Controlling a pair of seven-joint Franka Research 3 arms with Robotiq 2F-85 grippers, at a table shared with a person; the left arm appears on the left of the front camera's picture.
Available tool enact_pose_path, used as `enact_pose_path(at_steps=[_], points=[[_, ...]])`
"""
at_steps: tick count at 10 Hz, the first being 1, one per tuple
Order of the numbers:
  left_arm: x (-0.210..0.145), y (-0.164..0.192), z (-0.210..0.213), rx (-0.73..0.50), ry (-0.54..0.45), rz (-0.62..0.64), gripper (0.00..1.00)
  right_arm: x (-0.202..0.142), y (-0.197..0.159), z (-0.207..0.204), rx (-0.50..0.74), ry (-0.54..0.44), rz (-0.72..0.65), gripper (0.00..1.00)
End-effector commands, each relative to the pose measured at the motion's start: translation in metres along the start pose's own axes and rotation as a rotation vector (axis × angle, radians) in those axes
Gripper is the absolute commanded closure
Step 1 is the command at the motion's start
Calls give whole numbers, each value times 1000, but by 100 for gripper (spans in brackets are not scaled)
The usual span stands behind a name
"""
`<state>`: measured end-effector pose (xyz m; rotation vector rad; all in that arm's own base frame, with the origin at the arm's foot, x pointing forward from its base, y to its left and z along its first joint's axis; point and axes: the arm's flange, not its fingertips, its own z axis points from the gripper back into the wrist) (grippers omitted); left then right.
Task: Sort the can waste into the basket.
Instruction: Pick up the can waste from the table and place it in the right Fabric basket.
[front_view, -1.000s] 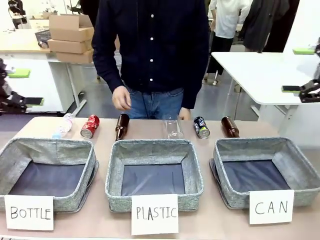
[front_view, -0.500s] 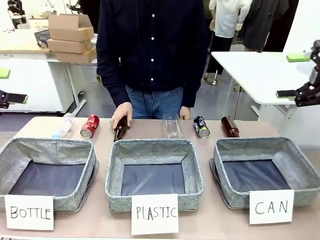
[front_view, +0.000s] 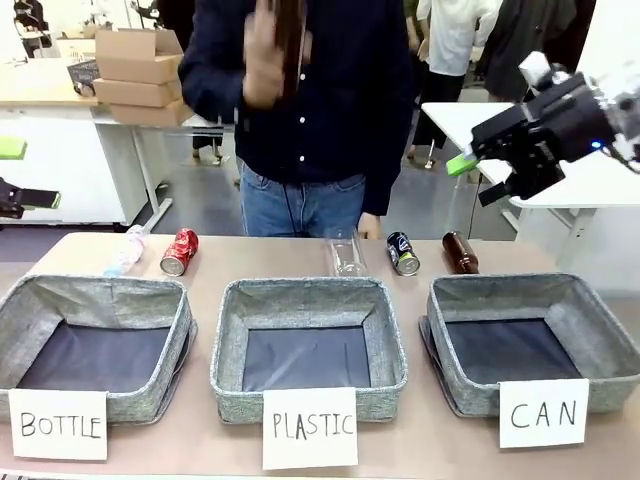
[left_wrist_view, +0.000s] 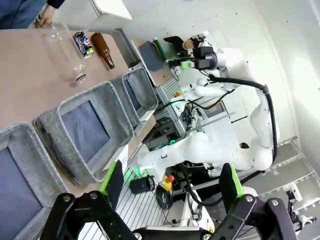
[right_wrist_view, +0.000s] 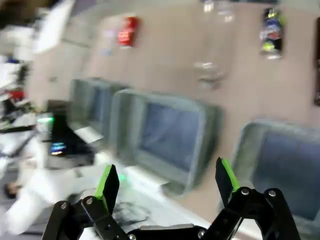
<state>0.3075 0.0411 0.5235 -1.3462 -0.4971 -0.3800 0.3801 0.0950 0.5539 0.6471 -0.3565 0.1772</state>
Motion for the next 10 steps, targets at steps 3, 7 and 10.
enact_pose_path(at_steps=[3,7,10], points=[[2,-2,0,-22,-10,-25,0,12,-23,-30,-439,119,-28,0],[2,-2,0,-22,-10,-25,0,38,-25,-63,-540,88,30,0],[2,-2,0,-22,-10,-25,0,117,-47,-167,-674,140,-25,0]])
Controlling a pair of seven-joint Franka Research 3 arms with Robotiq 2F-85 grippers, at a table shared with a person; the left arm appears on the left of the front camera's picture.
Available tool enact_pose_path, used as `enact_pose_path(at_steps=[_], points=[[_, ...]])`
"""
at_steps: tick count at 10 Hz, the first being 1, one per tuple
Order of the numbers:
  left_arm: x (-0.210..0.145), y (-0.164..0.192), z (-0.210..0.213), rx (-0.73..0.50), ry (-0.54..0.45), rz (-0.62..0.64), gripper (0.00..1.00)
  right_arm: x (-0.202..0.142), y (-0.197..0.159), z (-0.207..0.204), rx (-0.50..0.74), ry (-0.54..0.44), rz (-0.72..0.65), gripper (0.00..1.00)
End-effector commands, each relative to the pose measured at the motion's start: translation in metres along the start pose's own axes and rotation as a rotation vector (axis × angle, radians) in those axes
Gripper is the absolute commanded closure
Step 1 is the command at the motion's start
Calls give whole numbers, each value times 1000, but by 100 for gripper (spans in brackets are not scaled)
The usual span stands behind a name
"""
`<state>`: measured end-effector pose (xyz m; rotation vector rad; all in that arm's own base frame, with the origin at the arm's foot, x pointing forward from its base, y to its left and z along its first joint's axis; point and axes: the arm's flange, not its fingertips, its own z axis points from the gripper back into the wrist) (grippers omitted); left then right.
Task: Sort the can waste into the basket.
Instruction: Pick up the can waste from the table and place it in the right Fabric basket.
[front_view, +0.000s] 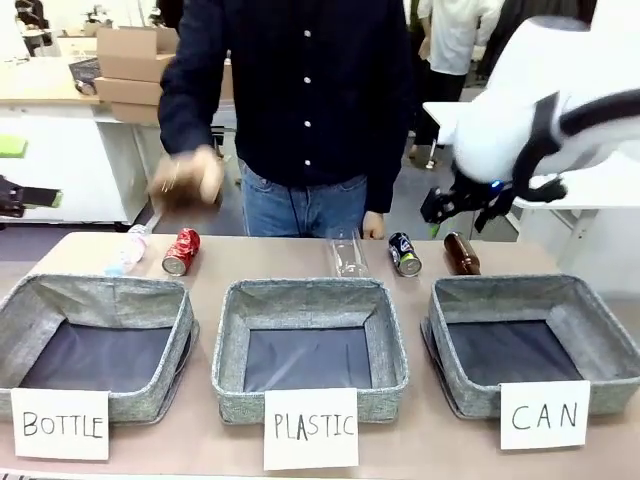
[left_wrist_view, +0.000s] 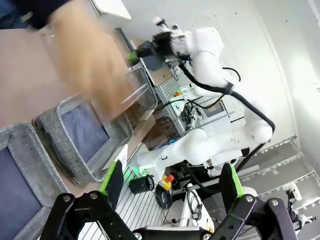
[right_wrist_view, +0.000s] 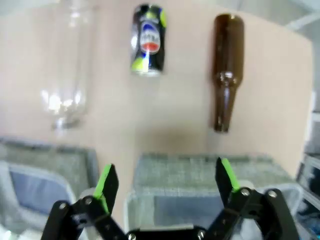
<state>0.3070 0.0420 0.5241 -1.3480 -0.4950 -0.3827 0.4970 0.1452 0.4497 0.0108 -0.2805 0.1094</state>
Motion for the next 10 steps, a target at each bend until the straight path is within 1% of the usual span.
enact_pose_path(at_steps=[1,2,3,4,6,7,8,10], points=[[2,-2,-1,-20,-13,-25,0,71,25,-46,-57,-17,-50,0],[2,-2,-1,-20,-13,-25,0,89,28,-75,-45,-60,-71,0],[2,-2,-1,-20,-13,-25,0,104,31,-98,-21,-149,-88,0],[2,-2,-1,-20,-13,-25,0,112,35,-113,5,-156,-65,0],[2,-2,-1,-20,-13,-25,0,118,42,-140,27,-138,-39,0],[2,-2,-1,-20,-13,-25,0,118,39,-153,19,-137,-76,0],[2,-2,-1,-20,-13,-25,0,116,37,-157,0,-116,-98,0],[2,-2,-1,-20,-13,-25,0,110,33,-165,-21,-67,-80,0]])
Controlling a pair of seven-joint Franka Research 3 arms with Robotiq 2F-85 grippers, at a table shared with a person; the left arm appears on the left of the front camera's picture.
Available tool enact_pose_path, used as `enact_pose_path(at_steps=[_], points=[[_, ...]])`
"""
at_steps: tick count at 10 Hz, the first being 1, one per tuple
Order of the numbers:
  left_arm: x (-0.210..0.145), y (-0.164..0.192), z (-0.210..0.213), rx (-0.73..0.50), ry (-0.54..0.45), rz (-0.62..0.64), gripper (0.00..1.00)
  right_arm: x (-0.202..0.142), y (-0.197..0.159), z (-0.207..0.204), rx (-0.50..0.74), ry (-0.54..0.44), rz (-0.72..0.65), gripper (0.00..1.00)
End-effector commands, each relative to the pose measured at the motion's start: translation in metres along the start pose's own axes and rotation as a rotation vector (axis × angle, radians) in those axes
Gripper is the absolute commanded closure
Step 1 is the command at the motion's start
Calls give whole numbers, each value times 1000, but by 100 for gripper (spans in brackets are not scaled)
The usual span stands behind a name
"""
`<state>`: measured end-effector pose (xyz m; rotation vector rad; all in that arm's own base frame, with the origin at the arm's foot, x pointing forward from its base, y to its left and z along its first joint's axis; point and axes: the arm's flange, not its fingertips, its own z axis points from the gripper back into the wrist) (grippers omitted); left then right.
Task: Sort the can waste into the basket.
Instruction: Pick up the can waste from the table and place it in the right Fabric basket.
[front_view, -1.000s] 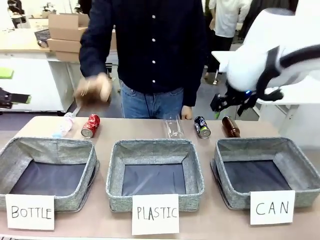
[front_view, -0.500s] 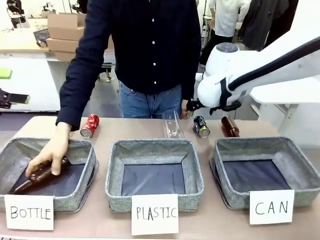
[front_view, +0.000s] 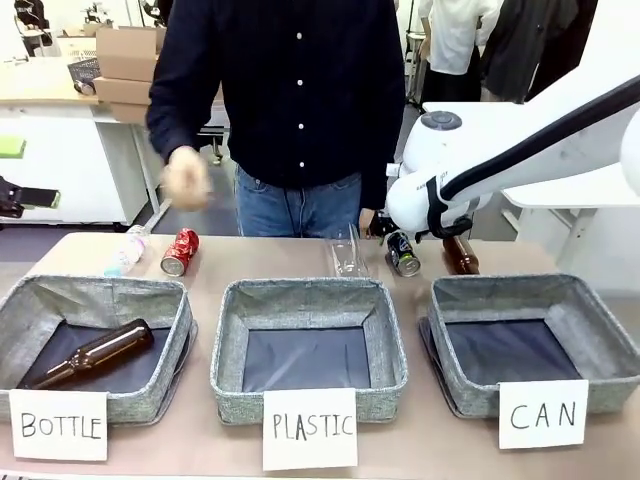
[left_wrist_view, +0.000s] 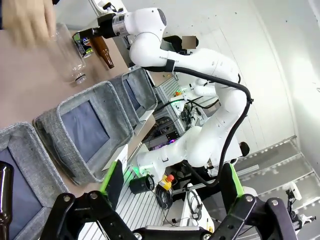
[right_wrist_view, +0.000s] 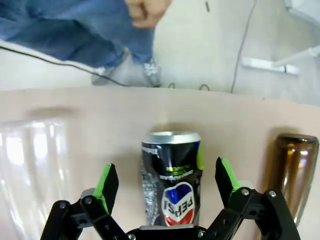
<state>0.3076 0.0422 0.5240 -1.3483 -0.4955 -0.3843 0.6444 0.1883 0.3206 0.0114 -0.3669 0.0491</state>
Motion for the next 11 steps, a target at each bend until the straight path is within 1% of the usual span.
enact_pose_path(at_steps=[1,3,5,6,7,8,10,11], points=[[1,-2,-2,-19,-13,-24,0,-2,5,-5,5,47,-13,0],[1,-2,-2,-19,-13,-24,0,-5,3,-13,6,101,13,0],[1,-2,-2,-19,-13,-24,0,-6,1,-16,-7,104,10,0],[1,-2,-2,-19,-13,-24,0,-6,0,-15,-10,100,16,49],[1,-2,-2,-19,-13,-24,0,-7,1,-15,-8,99,14,60],[1,-2,-2,-19,-13,-24,0,-6,1,-15,-6,98,17,100],[1,-2,-2,-19,-13,-24,0,-6,1,-14,-9,96,21,100],[1,-2,-2,-19,-13,-24,0,-6,1,-14,-7,98,16,86]])
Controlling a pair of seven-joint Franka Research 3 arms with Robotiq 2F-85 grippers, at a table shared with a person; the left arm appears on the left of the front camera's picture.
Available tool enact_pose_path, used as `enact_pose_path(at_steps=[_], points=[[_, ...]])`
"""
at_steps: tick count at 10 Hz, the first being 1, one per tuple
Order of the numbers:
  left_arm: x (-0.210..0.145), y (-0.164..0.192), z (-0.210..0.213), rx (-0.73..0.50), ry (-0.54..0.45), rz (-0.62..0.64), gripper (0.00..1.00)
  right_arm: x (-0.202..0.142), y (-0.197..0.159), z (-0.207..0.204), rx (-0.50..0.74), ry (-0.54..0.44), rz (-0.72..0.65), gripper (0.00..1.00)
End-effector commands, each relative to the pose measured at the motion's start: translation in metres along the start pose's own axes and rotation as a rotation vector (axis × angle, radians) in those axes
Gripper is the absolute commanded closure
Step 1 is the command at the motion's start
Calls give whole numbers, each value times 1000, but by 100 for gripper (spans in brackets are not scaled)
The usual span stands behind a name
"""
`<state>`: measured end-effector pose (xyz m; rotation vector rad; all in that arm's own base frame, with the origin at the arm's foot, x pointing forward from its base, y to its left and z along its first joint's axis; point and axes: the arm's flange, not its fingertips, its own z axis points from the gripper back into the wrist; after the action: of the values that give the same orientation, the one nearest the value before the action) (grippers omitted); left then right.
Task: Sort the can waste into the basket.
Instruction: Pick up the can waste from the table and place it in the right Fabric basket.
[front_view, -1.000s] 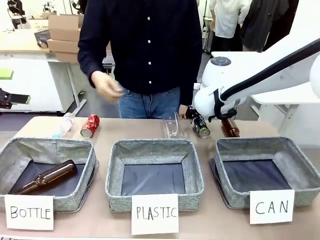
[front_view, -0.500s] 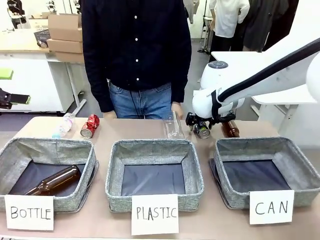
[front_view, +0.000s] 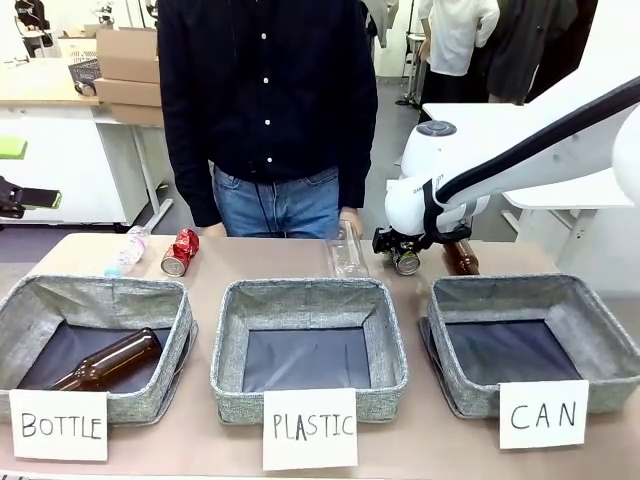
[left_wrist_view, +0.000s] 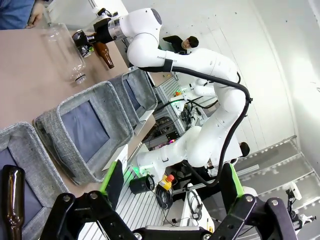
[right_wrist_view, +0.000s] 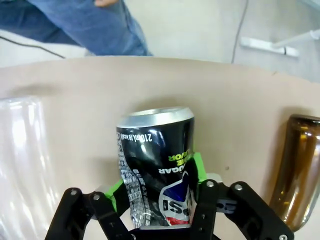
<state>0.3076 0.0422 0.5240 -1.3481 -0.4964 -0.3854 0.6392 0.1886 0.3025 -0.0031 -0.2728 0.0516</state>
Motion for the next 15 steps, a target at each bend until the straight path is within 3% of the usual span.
enact_pose_path(at_steps=[1,6,8,9,10,13,15], points=[[1,-2,-2,-19,-13,-22,0,7,-2,1,-2,18,-3,94],[1,-2,-2,-19,-13,-22,0,4,-9,20,5,28,24,94],[1,-2,-2,-19,-13,-22,0,-41,-31,118,93,82,196,94],[1,-2,-2,-19,-13,-22,0,-77,-60,179,108,117,270,94],[1,-2,-2,-19,-13,-22,0,-104,-88,211,118,188,273,94],[1,-2,-2,-19,-13,-22,0,-178,-148,234,118,309,340,94],[1,-2,-2,-19,-13,-22,0,-200,-161,232,177,264,331,94]])
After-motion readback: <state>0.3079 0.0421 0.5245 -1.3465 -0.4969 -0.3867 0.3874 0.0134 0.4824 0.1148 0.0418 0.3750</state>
